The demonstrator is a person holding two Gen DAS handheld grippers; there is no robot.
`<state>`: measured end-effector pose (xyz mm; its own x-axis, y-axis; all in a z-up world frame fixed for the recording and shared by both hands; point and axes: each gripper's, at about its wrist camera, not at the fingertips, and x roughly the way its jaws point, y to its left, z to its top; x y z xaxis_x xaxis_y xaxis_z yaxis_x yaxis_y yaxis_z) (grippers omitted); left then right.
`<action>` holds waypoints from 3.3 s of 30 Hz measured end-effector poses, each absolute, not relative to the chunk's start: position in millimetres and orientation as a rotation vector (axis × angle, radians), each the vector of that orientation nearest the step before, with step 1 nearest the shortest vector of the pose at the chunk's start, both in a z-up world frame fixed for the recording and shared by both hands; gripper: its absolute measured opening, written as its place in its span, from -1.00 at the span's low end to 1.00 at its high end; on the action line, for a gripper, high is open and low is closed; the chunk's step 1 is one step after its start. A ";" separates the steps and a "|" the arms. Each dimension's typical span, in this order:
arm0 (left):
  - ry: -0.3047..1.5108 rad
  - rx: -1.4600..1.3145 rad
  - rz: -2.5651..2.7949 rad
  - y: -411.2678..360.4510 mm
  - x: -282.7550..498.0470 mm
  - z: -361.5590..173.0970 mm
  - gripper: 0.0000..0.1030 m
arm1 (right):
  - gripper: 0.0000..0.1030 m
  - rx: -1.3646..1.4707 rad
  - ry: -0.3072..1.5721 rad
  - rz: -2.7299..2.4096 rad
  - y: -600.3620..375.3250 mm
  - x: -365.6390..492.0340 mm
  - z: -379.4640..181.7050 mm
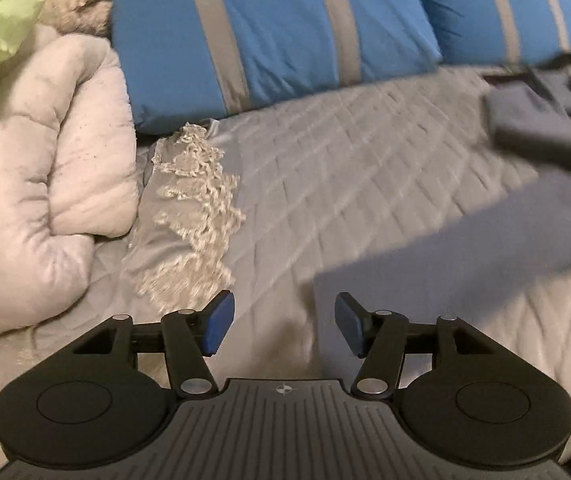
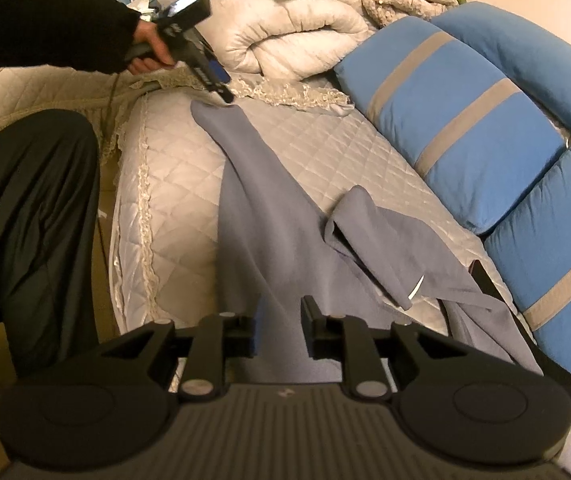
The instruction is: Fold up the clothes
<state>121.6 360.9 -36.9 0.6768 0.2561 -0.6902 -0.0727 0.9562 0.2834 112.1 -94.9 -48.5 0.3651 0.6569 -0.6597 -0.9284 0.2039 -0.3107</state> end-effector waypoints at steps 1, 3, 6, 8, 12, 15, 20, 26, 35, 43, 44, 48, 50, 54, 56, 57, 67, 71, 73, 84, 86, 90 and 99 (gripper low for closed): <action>0.802 0.193 0.191 362.3 128.6 -39.2 0.05 | -0.23 -0.756 0.432 1.153 -94.7 112.3 -49.1; 0.789 0.085 0.200 368.3 140.3 -43.9 0.05 | -0.23 -0.761 0.437 1.151 -94.1 112.7 -50.2; 0.797 0.006 0.235 376.5 154.3 -53.4 0.04 | -0.23 -0.761 0.436 1.149 -93.7 112.6 -49.5; 0.815 0.046 0.231 374.3 155.0 -60.6 0.03 | -0.20 -0.762 0.435 1.152 -93.8 112.3 -49.6; 0.805 0.146 0.210 364.4 146.3 -69.9 -0.03 | -0.17 -0.765 0.431 1.157 -93.8 111.5 -49.8; 0.784 0.207 0.185 356.4 136.2 -72.4 -0.12 | -0.17 -0.774 0.432 1.165 -91.8 110.0 -51.1; 0.758 0.232 0.151 354.2 132.3 -75.2 -0.16 | -0.16 -0.776 0.437 1.167 -89.4 110.7 -51.9; 0.752 0.058 0.109 374.1 136.7 -76.0 -0.43 | -0.12 -0.773 0.438 1.147 -89.2 112.9 -53.2; 0.700 0.060 0.211 363.2 145.8 -67.7 -0.89 | -0.08 -0.761 0.439 1.128 -93.2 116.7 -52.9; 0.684 0.212 0.318 355.1 170.6 -61.7 -0.89 | -0.07 -0.758 0.446 1.110 -95.6 118.7 -54.4; 0.687 0.231 0.327 353.4 173.5 -61.9 -0.89 | -0.06 -0.762 0.446 1.109 -95.3 118.3 -54.9; 0.719 0.346 0.336 342.0 186.4 -65.6 -0.87 | -0.01 -0.786 0.440 1.101 -94.9 116.6 -57.0; 0.758 0.381 0.340 338.7 193.6 -69.5 -0.74 | 0.01 -0.794 0.436 1.105 -95.5 114.4 -57.6; 0.705 0.374 0.387 341.8 181.1 -64.2 -0.10 | 0.10 -0.838 0.413 1.103 -96.7 108.2 -63.0; 0.688 0.357 0.369 343.1 167.8 -59.2 0.08 | 0.16 -0.892 0.383 1.089 -96.2 101.0 -69.4; 0.687 0.364 0.346 341.6 160.5 -57.4 0.10 | 0.24 -0.924 0.361 1.082 -95.6 95.9 -73.7; 0.714 0.603 0.136 292.2 102.4 -60.4 0.36 | 0.36 -1.269 0.186 0.941 -72.4 56.3 -139.3; 0.723 0.666 0.075 280.2 98.8 -68.2 0.37 | 0.38 -1.403 -0.019 0.796 -58.3 42.4 -169.7; 0.731 0.702 0.063 275.4 97.5 -73.9 0.37 | 0.38 -1.470 -0.091 0.729 -52.8 37.6 -182.9; 0.690 0.861 -0.008 253.3 88.2 -92.3 0.37 | -0.01 -1.394 -0.031 0.635 -35.4 50.4 -172.3; 0.676 0.908 -0.021 247.7 88.9 -97.0 0.37 | -0.16 -1.249 0.050 0.655 -33.9 59.4 -149.6; 0.643 1.017 -0.055 234.3 88.4 -107.5 0.37 | -0.24 -0.997 0.188 0.666 -35.6 81.8 -110.9; 0.547 1.324 -0.063 206.7 86.8 -136.5 0.37 | -0.36 -0.810 0.298 0.699 -38.5 91.8 -87.5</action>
<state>86.8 206.7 -136.5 0.8726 0.2604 -0.4131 0.3478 0.2623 0.9001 91.8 -38.5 -87.5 0.7396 0.4554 -0.4956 -0.6729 0.4837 -0.5597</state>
